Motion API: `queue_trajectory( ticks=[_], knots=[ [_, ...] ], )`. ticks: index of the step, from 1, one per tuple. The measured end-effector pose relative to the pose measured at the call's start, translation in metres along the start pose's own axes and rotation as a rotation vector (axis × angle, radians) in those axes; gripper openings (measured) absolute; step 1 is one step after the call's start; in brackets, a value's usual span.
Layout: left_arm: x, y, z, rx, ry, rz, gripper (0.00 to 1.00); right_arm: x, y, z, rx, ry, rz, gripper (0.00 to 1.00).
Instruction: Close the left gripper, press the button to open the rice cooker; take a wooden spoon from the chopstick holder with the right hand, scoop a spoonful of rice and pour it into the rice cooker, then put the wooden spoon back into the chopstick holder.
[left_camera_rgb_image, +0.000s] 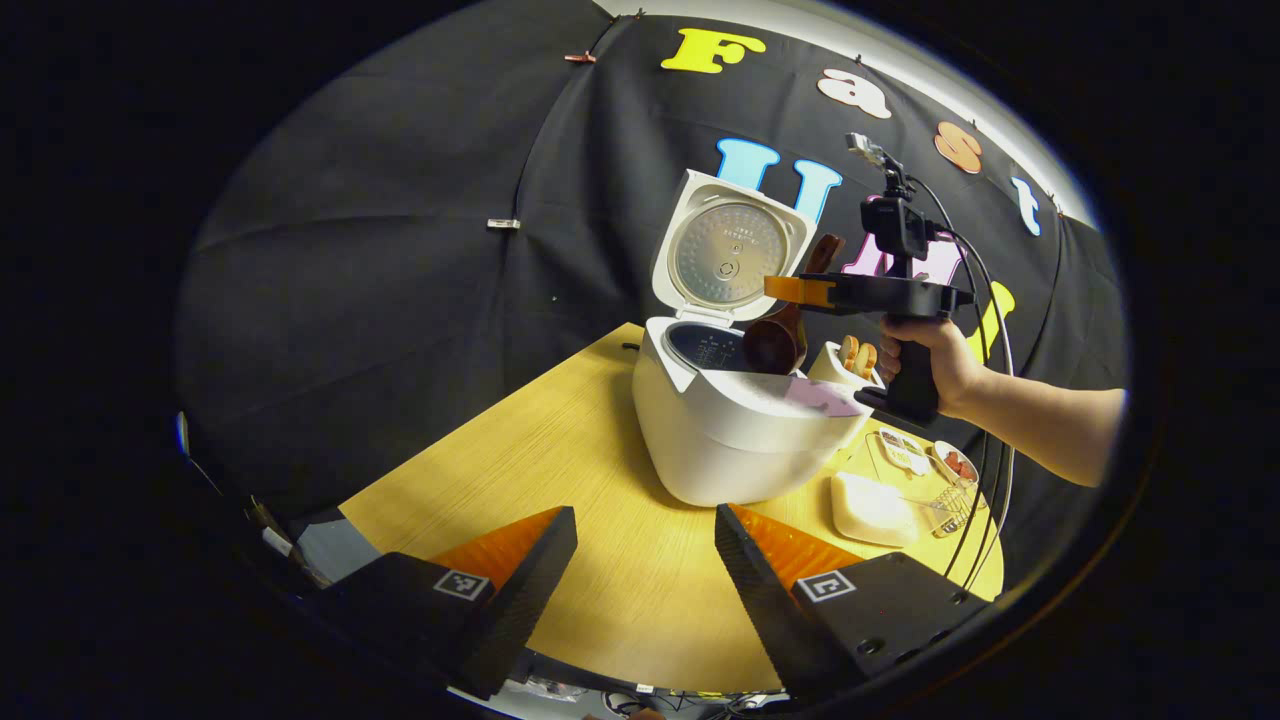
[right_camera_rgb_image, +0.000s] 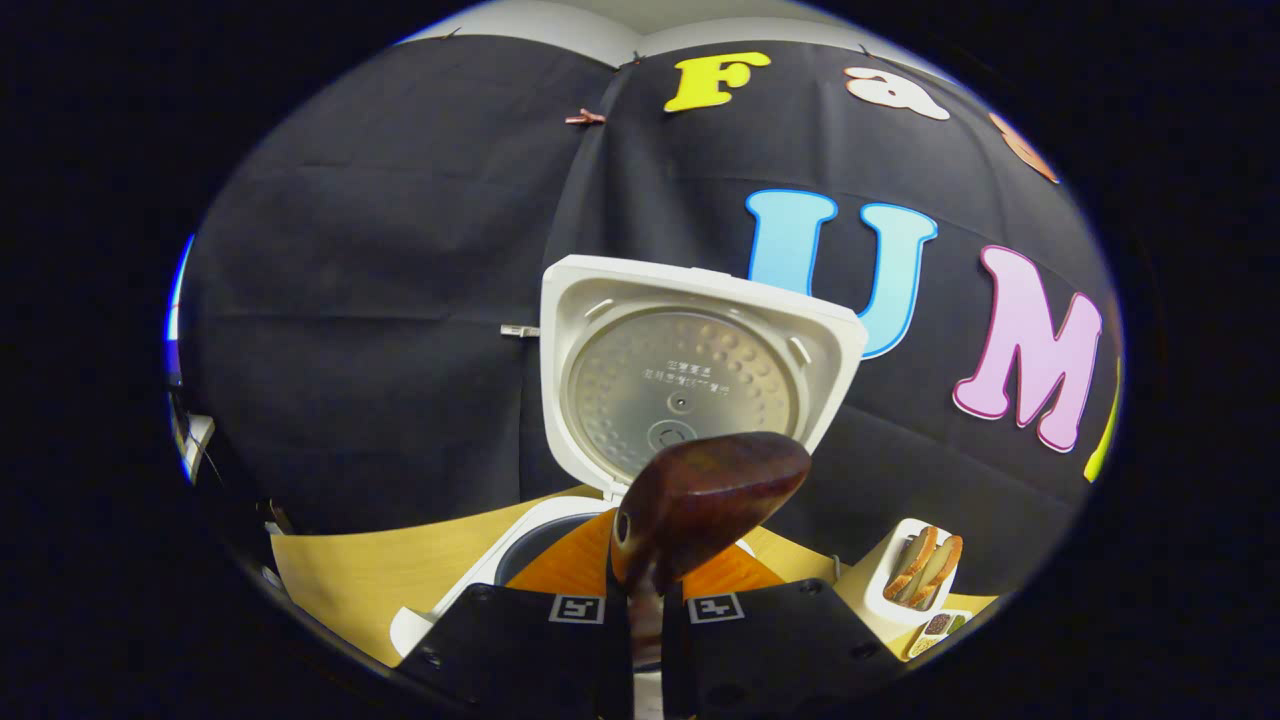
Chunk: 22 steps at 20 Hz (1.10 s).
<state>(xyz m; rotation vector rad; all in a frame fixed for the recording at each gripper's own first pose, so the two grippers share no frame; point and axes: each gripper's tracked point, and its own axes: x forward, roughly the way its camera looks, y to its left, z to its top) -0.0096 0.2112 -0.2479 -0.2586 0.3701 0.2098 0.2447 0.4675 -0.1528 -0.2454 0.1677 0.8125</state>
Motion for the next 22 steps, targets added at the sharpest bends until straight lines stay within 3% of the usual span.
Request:
queue_trajectory(
  ticks=[7, 12, 16, 22],
  knots=[
    [0.005, -0.029, 0.003, 0.036, -0.007, -0.056, 0.96, -0.048, -0.053, 0.038, 0.204, -0.069, -0.095, 0.15],
    [0.001, -0.056, 0.006, 0.072, -0.016, -0.107, 0.96, -0.106, -0.096, 0.057, 0.261, -0.112, -0.183, 0.15],
    [-0.004, -0.082, 0.004, 0.084, -0.016, -0.146, 0.96, -0.167, -0.146, 0.055, 0.316, -0.134, -0.265, 0.15],
    [-0.011, -0.131, -0.01, 0.091, 0.009, -0.186, 0.96, -0.259, -0.243, 0.019, 0.421, -0.122, -0.412, 0.15]
  ],
)
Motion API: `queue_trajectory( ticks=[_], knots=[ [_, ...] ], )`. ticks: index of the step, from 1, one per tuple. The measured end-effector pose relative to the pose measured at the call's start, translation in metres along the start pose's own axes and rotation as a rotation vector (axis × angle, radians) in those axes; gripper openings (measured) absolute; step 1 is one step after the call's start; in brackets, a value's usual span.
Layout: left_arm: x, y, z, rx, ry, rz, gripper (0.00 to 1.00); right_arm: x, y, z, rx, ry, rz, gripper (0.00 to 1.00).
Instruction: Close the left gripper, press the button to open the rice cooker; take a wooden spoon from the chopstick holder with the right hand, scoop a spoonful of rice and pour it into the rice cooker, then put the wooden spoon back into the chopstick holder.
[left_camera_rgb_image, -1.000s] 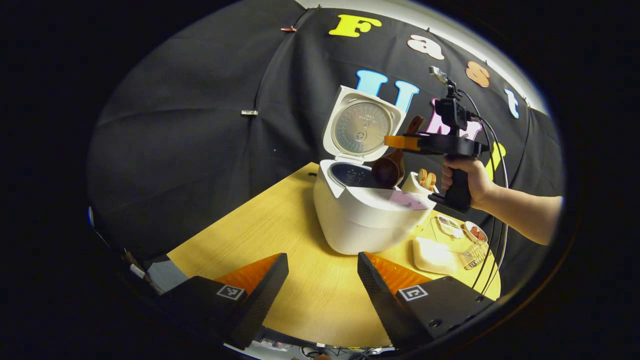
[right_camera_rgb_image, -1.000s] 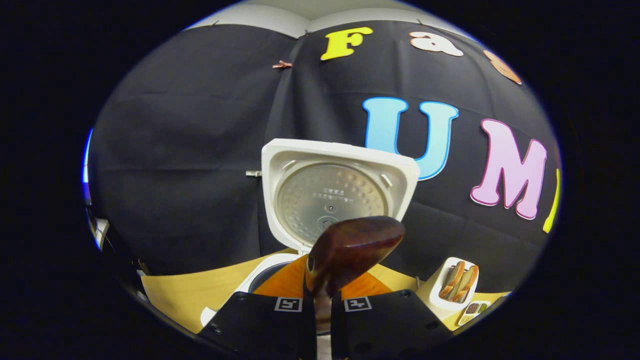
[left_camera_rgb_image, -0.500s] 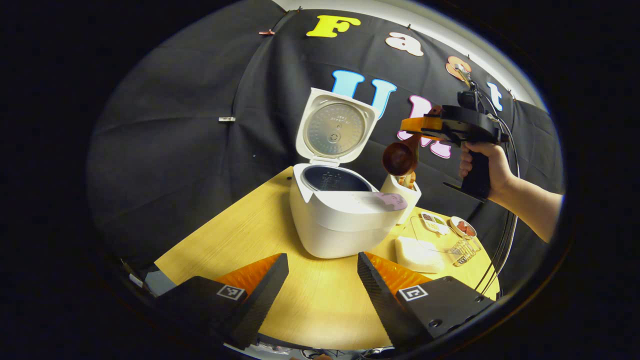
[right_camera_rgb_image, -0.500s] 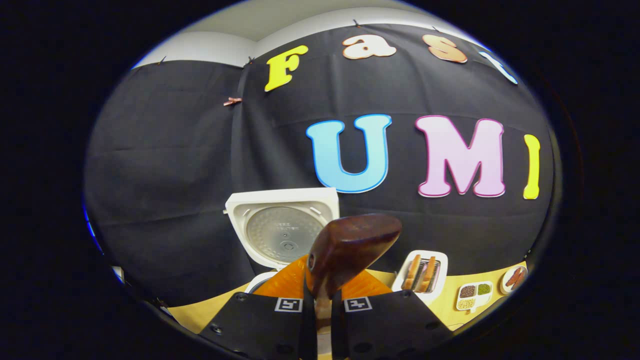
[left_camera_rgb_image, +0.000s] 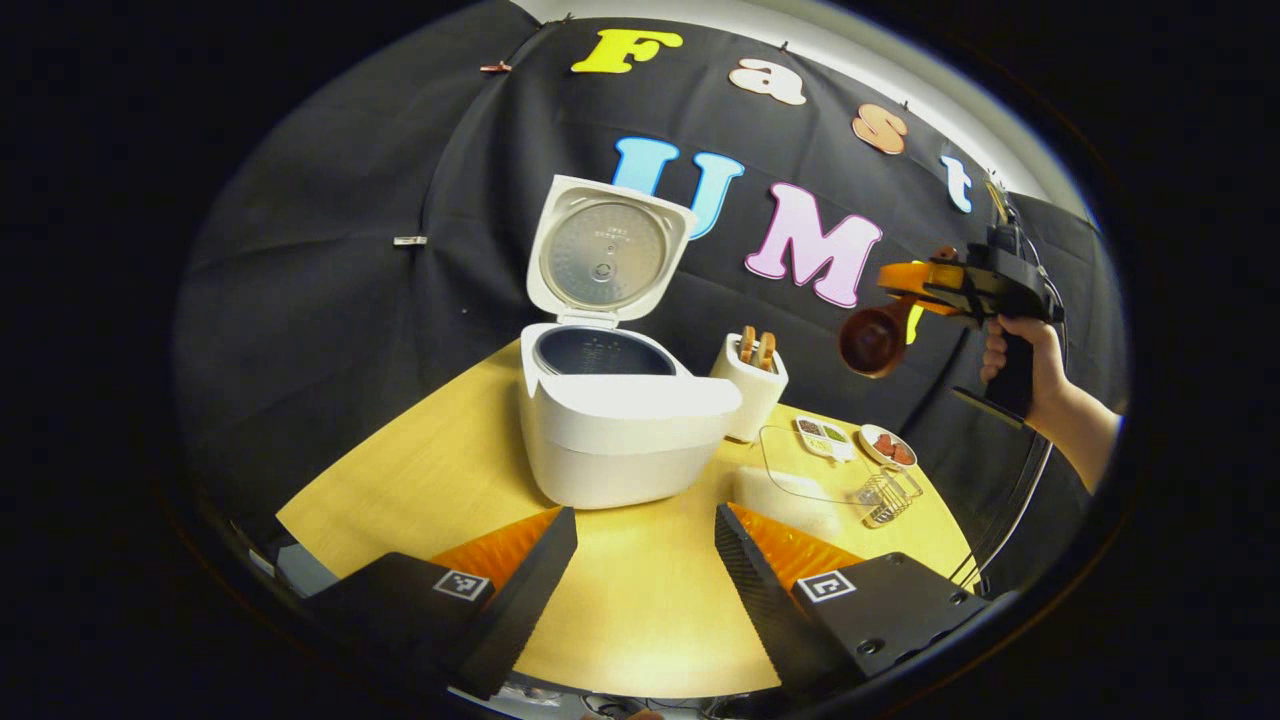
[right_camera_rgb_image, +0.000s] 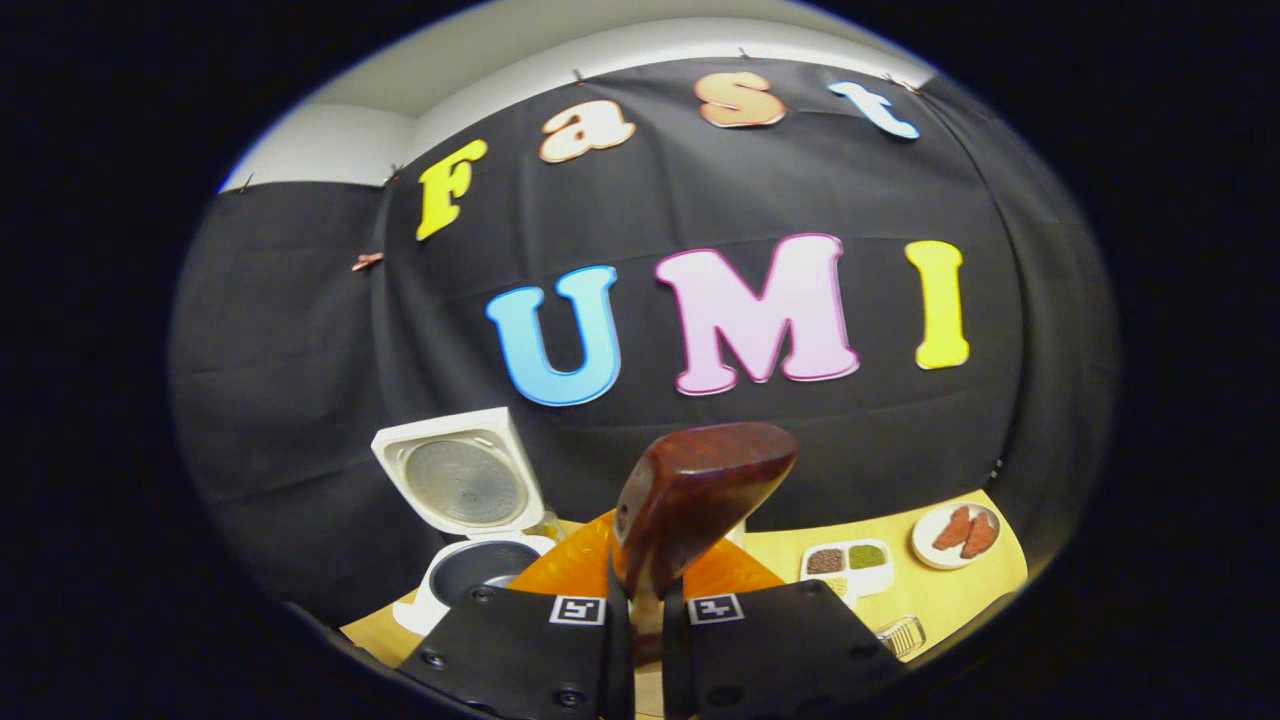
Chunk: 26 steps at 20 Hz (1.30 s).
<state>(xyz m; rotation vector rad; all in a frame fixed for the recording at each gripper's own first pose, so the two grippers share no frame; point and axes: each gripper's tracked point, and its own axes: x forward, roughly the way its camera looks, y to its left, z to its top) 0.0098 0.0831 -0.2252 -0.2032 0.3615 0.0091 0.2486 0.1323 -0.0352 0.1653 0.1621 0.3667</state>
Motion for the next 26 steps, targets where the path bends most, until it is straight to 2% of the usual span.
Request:
queue_trajectory(
  ticks=[4, 7, 12, 15, 18, 22, 26],
  knots=[
    [0.008, -0.037, -0.002, 0.018, 0.008, 0.006, 0.96, -0.025, -0.097, -0.002, 0.082, 0.023, -0.115, 0.15],
    [0.016, -0.073, -0.01, -0.042, 0.018, 0.015, 0.96, -0.033, -0.166, -0.02, 0.198, 0.069, -0.21, 0.15],
    [0.023, -0.127, -0.024, -0.073, 0.047, 0.017, 0.96, -0.033, -0.252, -0.066, 0.328, 0.155, -0.307, 0.15],
    [0.026, -0.144, -0.033, -0.104, 0.064, 0.039, 0.96, -0.027, -0.279, -0.095, 0.39, 0.212, -0.323, 0.15],
    [0.03, -0.148, -0.036, -0.117, 0.067, 0.076, 0.96, -0.019, -0.298, -0.126, 0.387, 0.268, -0.336, 0.16],
    [0.033, -0.152, -0.032, -0.12, 0.06, 0.097, 0.96, -0.011, -0.303, -0.159, 0.382, 0.337, -0.32, 0.16],
    [0.032, -0.154, -0.018, -0.082, 0.037, 0.109, 0.96, 0.004, -0.296, -0.19, 0.298, 0.383, -0.3, 0.16]
  ],
)
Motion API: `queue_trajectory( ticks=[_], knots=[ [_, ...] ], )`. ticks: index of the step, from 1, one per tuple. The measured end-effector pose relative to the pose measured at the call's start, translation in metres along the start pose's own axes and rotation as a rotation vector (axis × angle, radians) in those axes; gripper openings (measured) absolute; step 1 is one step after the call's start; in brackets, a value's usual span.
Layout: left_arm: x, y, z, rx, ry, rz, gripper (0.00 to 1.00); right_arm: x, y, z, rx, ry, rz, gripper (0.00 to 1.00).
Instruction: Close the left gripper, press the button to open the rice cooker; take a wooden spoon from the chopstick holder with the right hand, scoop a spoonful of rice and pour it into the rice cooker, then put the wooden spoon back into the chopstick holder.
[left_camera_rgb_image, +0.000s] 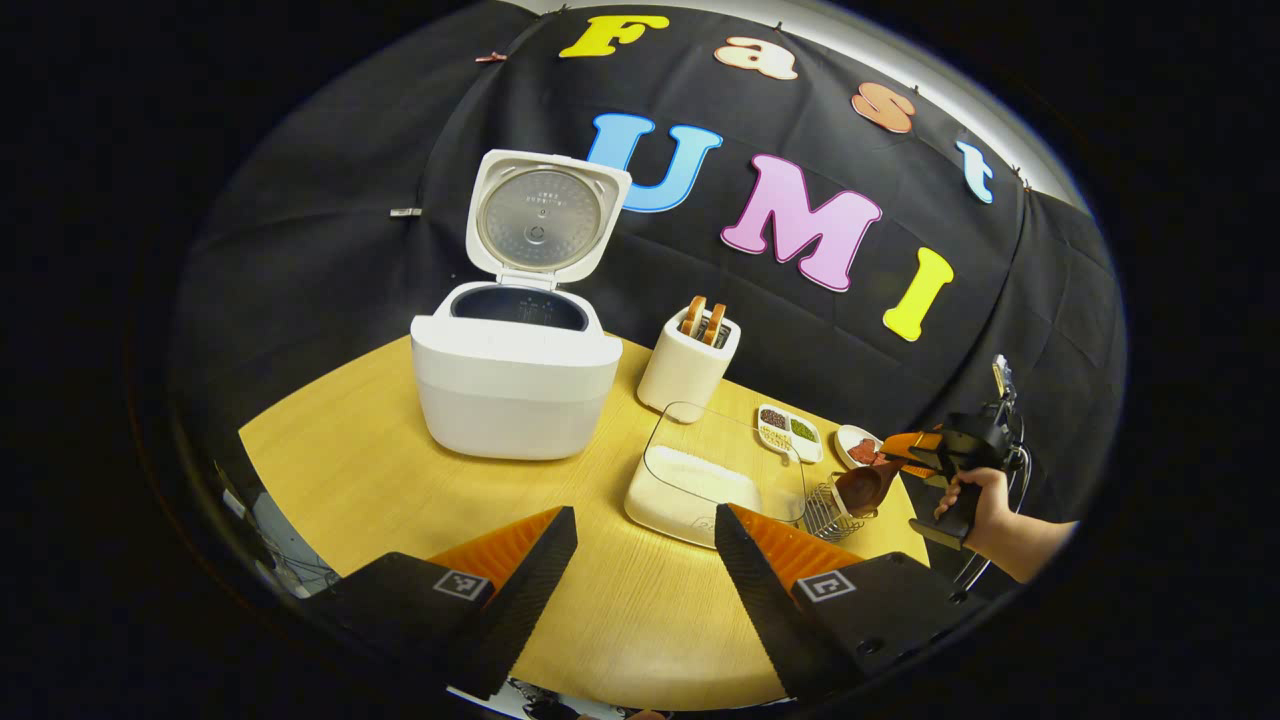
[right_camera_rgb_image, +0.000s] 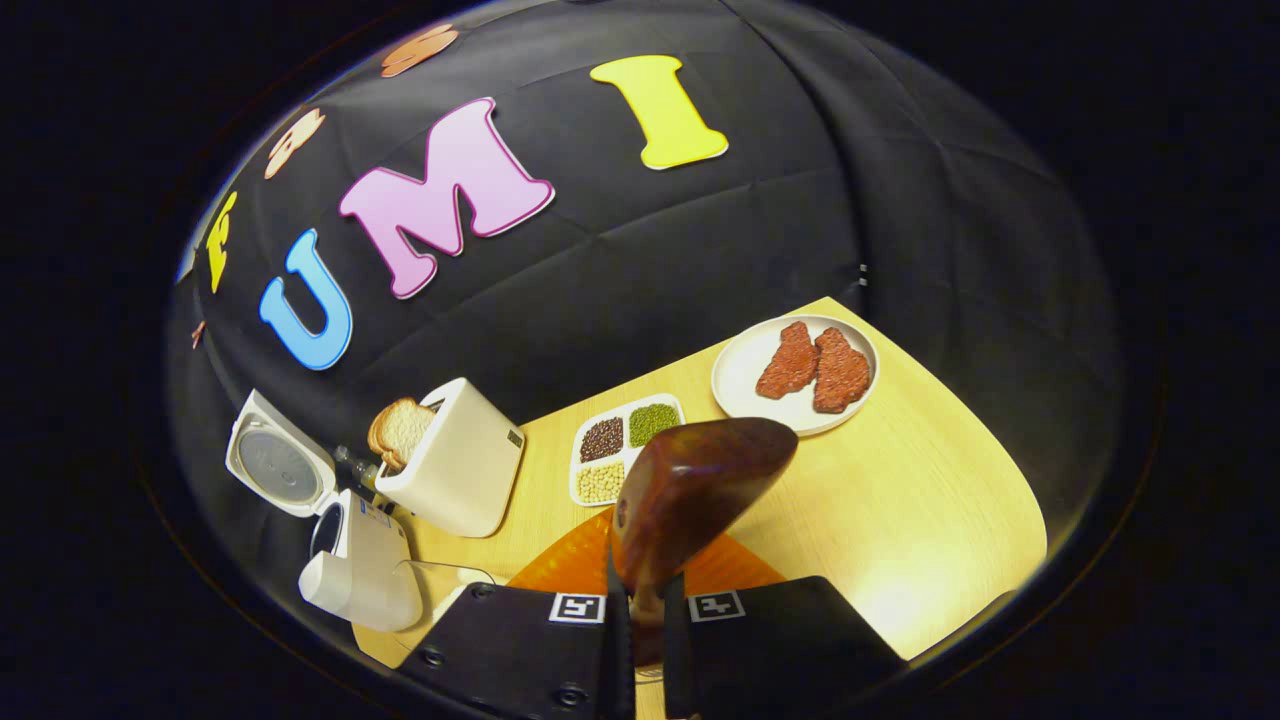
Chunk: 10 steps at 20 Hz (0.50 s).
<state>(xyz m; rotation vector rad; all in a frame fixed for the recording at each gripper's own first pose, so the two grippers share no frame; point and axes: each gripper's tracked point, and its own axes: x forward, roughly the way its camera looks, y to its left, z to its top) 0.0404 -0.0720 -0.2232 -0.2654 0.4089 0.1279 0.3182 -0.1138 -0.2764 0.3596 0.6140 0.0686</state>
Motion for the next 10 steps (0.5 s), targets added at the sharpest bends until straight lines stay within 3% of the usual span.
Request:
queue_trajectory(
  ticks=[7, 10],
  knots=[
    [-0.007, 0.015, 0.028, 0.018, -0.064, 0.051, 0.96, 0.009, 0.003, -0.019, -0.03, 0.005, -0.013, 0.23],
    [-0.009, 0.03, 0.056, 0.039, -0.121, 0.087, 0.96, -0.001, 0.002, -0.016, -0.071, -0.023, -0.01, 0.82]
  ],
)
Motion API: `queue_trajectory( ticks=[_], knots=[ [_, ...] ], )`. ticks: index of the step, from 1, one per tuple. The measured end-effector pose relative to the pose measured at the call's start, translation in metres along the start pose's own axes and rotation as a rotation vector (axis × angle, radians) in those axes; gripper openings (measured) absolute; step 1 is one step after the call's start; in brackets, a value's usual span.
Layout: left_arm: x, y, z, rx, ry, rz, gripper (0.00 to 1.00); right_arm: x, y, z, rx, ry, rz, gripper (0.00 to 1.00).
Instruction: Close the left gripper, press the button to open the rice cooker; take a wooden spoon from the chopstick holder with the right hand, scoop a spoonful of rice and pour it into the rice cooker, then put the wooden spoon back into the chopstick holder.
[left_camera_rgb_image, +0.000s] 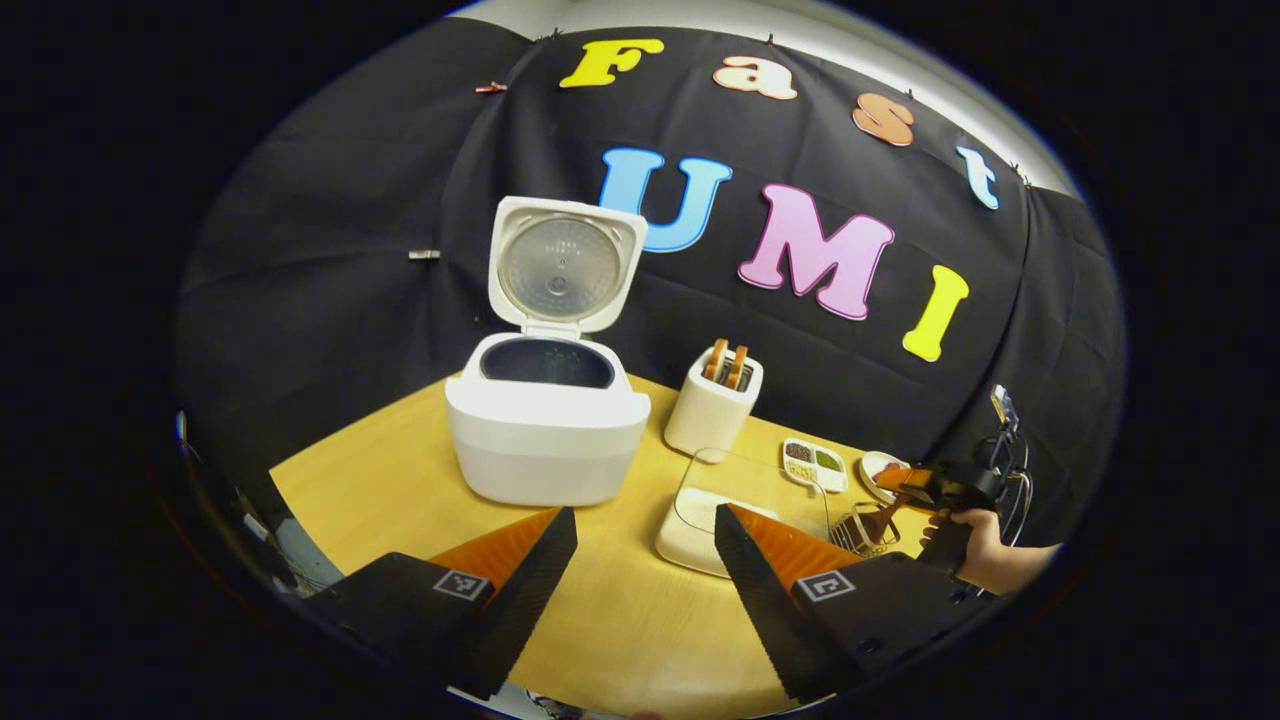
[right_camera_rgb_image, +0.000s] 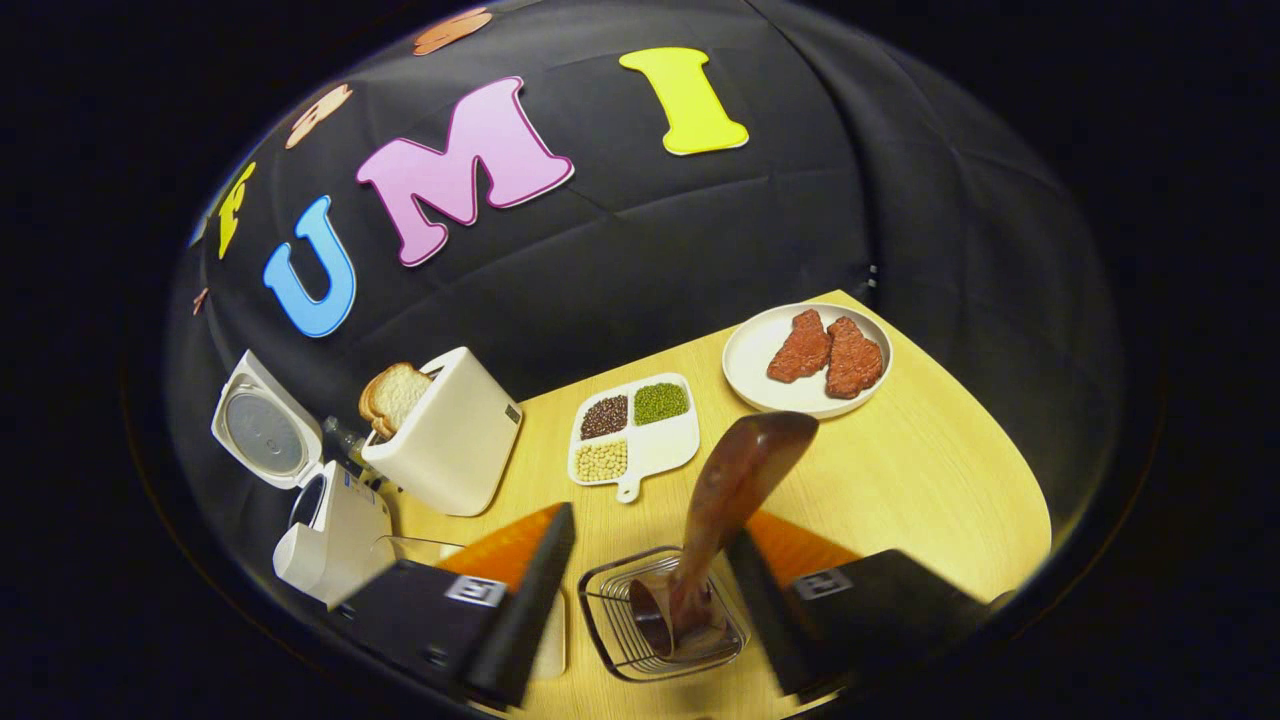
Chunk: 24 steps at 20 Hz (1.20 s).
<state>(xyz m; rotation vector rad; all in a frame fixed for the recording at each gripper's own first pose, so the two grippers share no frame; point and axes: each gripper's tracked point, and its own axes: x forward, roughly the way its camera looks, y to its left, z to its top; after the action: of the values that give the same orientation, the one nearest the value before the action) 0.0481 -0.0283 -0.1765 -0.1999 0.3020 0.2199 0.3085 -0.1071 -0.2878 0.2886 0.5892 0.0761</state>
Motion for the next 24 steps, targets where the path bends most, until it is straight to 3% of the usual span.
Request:
queue_trajectory(
  ticks=[1, 10, 14, 17, 24],
  knots=[
    [0.001, 0.005, 0.009, 0.002, -0.016, 0.006, 0.96, -0.013, -0.004, 0.005, -0.033, -0.022, -0.012, 1.0],
    [0.017, 0.06, 0.105, 0.016, -0.149, 0.097, 0.96, -0.125, -0.012, 0.03, -0.281, -0.184, -0.065, 0.98],
    [0.032, 0.066, 0.156, 0.016, -0.182, 0.08, 0.96, -0.176, -0.003, 0.041, -0.247, -0.269, -0.077, 0.99],
    [0.05, 0.067, 0.2, -0.017, -0.198, 0.06, 0.94, -0.203, 0.005, 0.038, -0.202, -0.271, -0.077, 0.98],
    [0.104, 0.074, 0.303, 0.067, -0.317, 0.07, 0.93, -0.258, 0.018, 0.067, -0.169, -0.393, -0.067, 0.99]
  ],
)
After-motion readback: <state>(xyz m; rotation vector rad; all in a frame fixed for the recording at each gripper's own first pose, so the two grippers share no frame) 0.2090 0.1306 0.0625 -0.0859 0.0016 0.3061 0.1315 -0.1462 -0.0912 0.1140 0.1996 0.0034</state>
